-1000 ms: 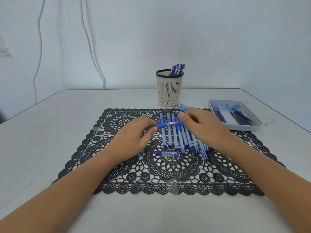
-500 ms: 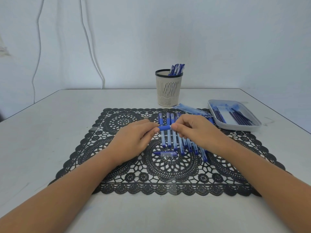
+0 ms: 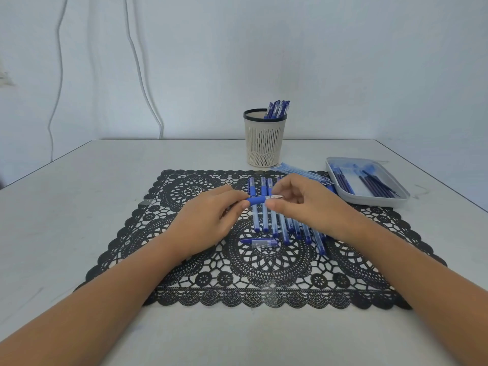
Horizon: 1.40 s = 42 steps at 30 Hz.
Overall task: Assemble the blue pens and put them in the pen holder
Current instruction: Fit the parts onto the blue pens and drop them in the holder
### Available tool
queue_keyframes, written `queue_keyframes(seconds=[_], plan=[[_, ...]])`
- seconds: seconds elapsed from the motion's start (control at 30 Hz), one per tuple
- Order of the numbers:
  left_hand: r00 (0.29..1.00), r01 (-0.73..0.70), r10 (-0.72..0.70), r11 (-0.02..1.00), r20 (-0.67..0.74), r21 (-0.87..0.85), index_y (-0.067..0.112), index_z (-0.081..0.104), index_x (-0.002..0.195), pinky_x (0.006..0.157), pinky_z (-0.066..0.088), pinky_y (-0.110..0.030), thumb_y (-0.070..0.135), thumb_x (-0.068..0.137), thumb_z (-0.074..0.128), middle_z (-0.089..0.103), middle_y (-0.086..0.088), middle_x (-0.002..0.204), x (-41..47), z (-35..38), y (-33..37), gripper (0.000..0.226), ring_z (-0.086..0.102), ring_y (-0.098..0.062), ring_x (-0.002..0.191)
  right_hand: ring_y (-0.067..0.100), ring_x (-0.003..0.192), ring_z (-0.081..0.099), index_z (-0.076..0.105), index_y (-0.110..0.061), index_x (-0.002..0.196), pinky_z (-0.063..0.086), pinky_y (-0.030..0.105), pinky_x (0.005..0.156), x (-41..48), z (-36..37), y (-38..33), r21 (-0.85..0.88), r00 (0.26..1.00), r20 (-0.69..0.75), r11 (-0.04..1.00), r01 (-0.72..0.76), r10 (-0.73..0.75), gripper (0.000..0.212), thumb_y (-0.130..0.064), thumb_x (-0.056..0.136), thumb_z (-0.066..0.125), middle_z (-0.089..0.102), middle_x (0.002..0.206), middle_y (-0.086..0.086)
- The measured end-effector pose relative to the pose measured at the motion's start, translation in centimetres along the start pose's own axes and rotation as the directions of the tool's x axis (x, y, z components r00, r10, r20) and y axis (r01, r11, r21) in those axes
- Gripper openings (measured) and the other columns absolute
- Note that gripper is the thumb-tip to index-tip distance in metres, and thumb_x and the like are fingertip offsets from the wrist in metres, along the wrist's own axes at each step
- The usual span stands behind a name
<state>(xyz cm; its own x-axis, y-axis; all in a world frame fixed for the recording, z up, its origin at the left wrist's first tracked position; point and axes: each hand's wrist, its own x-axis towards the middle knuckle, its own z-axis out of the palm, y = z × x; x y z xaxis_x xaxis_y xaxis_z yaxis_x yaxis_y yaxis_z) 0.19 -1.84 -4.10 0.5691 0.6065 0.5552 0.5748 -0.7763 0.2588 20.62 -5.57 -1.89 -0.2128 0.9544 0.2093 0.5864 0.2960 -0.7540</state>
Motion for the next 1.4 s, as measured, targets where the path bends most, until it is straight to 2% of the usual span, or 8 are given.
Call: queue_keyframes(seconds=[0.1, 0.17, 0.27, 0.4, 0.6, 0.77, 1.03, 1.4], plan=[[1.0, -0.008, 0.008, 1.0, 0.005, 0.01, 0.018, 0.063, 0.11, 0.058, 0.041, -0.018, 0.048, 0.09, 0.031, 0.049, 0.02, 0.079, -0.1, 0.1, 0.0, 0.048, 0.05, 0.001, 0.067, 0.001, 0.057, 0.054, 0.06, -0.022, 0.081, 0.044, 0.013, 0.06, 0.0, -0.1, -0.2, -0.029, 1.0, -0.004, 1.0, -0.011, 0.011, 0.024, -0.039, 0.092, 0.048, 0.061, 0.068, -0.008], [1.0, -0.004, 0.004, 1.0, 0.002, 0.011, 0.018, 0.063, 0.11, 0.06, 0.042, -0.019, 0.048, 0.09, 0.031, 0.052, 0.017, 0.08, -0.1, 0.1, -0.1, 0.048, 0.051, 0.0, 0.068, 0.004, 0.067, 0.059, 0.058, -0.026, 0.09, 0.047, 0.013, 0.067, -0.1, -0.2, -0.2, -0.02, 1.0, 0.015, 1.0, 0.006, -0.006, 0.007, -0.032, 0.089, 0.056, 0.063, 0.079, -0.007], [1.0, 0.003, -0.003, 1.0, -0.002, 0.008, 0.018, 0.063, 0.11, 0.061, 0.042, -0.019, 0.049, 0.09, 0.031, 0.052, 0.017, 0.082, -0.1, 0.0, -0.1, 0.049, 0.051, -0.001, 0.07, 0.009, 0.082, 0.062, 0.051, -0.032, 0.106, 0.048, 0.019, 0.077, -0.2, -0.1, 0.1, 0.022, 1.0, 0.026, 1.0, 0.003, -0.003, 0.026, -0.038, 0.083, 0.063, 0.061, 0.094, -0.008], [1.0, 0.005, -0.005, 1.0, 0.008, 0.008, 0.019, 0.063, 0.109, 0.06, 0.044, -0.021, 0.049, 0.089, 0.03, 0.053, 0.016, 0.082, -0.1, 0.1, 0.0, 0.049, 0.051, -0.001, 0.07, 0.002, 0.059, 0.055, 0.061, -0.022, 0.083, 0.04, 0.008, 0.055, -0.2, 0.1, -0.5, -0.044, 0.999, -0.05, 0.999, -0.001, -0.001, 0.023, -0.038, 0.092, 0.048, 0.063, 0.071, -0.007], [1.0, 0.012, -0.012, 1.0, 0.006, -0.009, 0.018, 0.064, 0.108, 0.06, 0.038, -0.015, 0.051, 0.088, 0.029, 0.05, 0.019, 0.08, 0.0, 0.0, 0.0, 0.051, 0.05, 0.003, 0.07, 0.007, 0.081, 0.061, 0.055, -0.033, 0.109, 0.047, 0.016, 0.076, 0.0, 0.1, -0.2, 0.038, 0.999, 0.033, 0.999, -0.006, 0.005, 0.028, -0.029, 0.084, 0.065, 0.059, 0.098, -0.007], [0.999, 0.03, -0.03, 1.0, 0.016, 0.007, 0.019, 0.063, 0.11, 0.06, 0.035, -0.013, 0.05, 0.09, 0.033, 0.049, 0.021, 0.079, 0.0, 0.0, 0.0, 0.048, 0.05, 0.004, 0.071, -0.001, 0.058, 0.056, 0.061, -0.023, 0.088, 0.044, 0.012, 0.061, 0.2, 0.2, -0.2, 0.059, 0.995, -0.098, 0.998, 0.0, 0.005, 0.008, -0.022, 0.092, 0.054, 0.064, 0.07, -0.009], [0.988, 0.151, -0.152, 0.988, -0.032, -0.034, 0.016, 0.064, 0.108, 0.063, 0.035, -0.012, 0.033, 0.095, 0.045, 0.054, 0.018, 0.078, 0.0, -0.2, -0.7, 0.029, 0.05, 0.003, 0.071, 0.005, 0.076, 0.061, 0.06, -0.025, 0.085, 0.048, 0.012, 0.066, 0.3, -1.0, 0.2, 0.146, 0.977, -0.212, 0.989, 0.011, 0.02, 0.013, -0.014, 0.083, 0.066, 0.065, 0.084, -0.005], [0.987, 0.157, -0.157, 0.988, -0.022, 0.001, 0.015, 0.064, 0.109, 0.067, 0.039, -0.017, 0.029, 0.094, 0.048, 0.059, 0.01, 0.085, 0.0, 0.1, -0.9, 0.025, 0.05, 0.002, 0.075, -0.006, 0.073, 0.055, 0.071, -0.026, 0.095, 0.041, 0.005, 0.068, -0.9, 0.9, -1.3, -0.241, 0.97, 0.214, 0.957, 0.163, -0.111, 0.017, -0.015, 0.086, 0.062, 0.06, 0.083, -0.021]])
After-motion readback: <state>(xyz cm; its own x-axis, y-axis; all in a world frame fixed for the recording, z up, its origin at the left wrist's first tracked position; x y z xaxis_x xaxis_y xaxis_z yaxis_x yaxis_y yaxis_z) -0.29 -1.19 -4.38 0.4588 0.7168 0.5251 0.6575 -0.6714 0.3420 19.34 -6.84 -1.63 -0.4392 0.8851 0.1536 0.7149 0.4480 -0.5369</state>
